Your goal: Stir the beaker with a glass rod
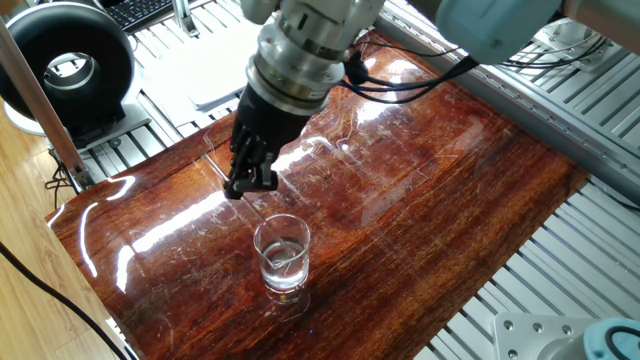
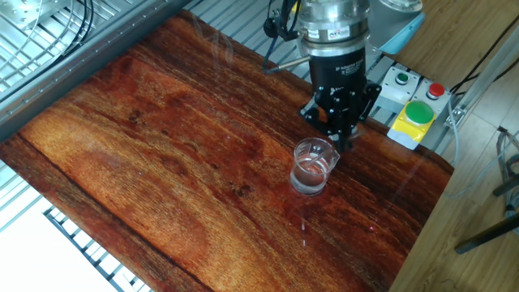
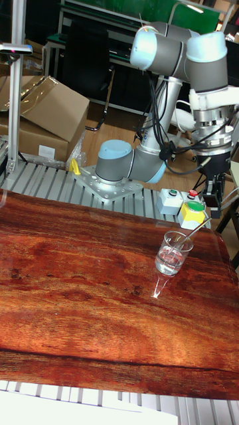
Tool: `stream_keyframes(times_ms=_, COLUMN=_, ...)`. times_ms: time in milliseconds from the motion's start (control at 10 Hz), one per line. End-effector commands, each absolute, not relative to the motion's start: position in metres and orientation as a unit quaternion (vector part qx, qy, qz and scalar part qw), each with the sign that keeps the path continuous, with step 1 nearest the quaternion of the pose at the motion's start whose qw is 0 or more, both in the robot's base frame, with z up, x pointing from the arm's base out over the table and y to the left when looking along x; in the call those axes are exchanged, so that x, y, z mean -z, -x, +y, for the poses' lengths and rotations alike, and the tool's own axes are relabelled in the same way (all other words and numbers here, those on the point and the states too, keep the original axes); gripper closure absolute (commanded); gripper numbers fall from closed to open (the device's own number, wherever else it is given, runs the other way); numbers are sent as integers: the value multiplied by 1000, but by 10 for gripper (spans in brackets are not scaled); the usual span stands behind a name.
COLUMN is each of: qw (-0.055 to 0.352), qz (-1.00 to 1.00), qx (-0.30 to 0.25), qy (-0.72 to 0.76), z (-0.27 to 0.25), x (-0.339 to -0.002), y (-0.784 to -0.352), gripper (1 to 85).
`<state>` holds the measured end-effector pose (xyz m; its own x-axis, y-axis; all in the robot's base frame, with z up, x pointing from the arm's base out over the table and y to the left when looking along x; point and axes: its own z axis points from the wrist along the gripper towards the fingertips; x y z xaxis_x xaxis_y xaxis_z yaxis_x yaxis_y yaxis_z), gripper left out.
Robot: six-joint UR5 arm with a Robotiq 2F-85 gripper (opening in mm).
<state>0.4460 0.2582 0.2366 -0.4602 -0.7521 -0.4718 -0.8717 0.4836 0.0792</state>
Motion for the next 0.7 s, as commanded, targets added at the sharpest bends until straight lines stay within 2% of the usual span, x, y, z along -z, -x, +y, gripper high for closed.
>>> stream_keyframes(times_ms=0, qw=203, qz=851, qx=-189, qy=446, z=271, x=-245, y=-445, gripper=847)
stream_keyframes(times_ms=300, qw=231, qz=846, qx=-176, qy=448, z=277, x=-246, y=-465, gripper=847)
stream_keyframes(times_ms=600, qw=220, qz=828, qx=-124, qy=500, z=254, x=-239, y=-468, gripper=847)
